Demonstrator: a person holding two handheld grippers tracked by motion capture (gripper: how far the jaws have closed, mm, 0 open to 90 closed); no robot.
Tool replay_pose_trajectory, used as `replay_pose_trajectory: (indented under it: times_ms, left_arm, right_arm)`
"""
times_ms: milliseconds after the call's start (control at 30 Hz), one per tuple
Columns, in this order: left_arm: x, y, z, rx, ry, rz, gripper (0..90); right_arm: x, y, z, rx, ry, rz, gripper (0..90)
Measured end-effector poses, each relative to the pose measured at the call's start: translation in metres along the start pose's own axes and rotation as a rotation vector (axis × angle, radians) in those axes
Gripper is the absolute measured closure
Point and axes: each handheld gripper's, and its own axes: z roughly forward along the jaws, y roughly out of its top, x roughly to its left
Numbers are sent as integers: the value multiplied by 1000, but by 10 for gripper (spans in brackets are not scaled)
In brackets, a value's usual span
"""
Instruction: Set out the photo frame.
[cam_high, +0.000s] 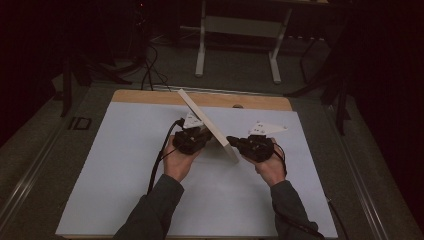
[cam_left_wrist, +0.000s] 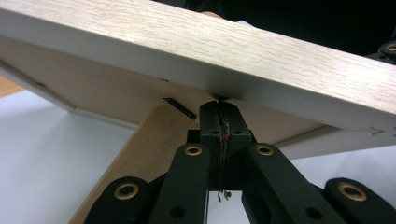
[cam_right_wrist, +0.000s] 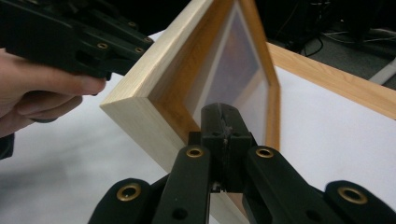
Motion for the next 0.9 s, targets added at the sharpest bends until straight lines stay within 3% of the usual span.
replay_pose_trajectory:
  times_ms: [900]
  left_arm:
    - [14, 1, 3, -16, -67, 42, 900]
  right_arm:
    - [19, 4, 13, 29, 72, -62, 898]
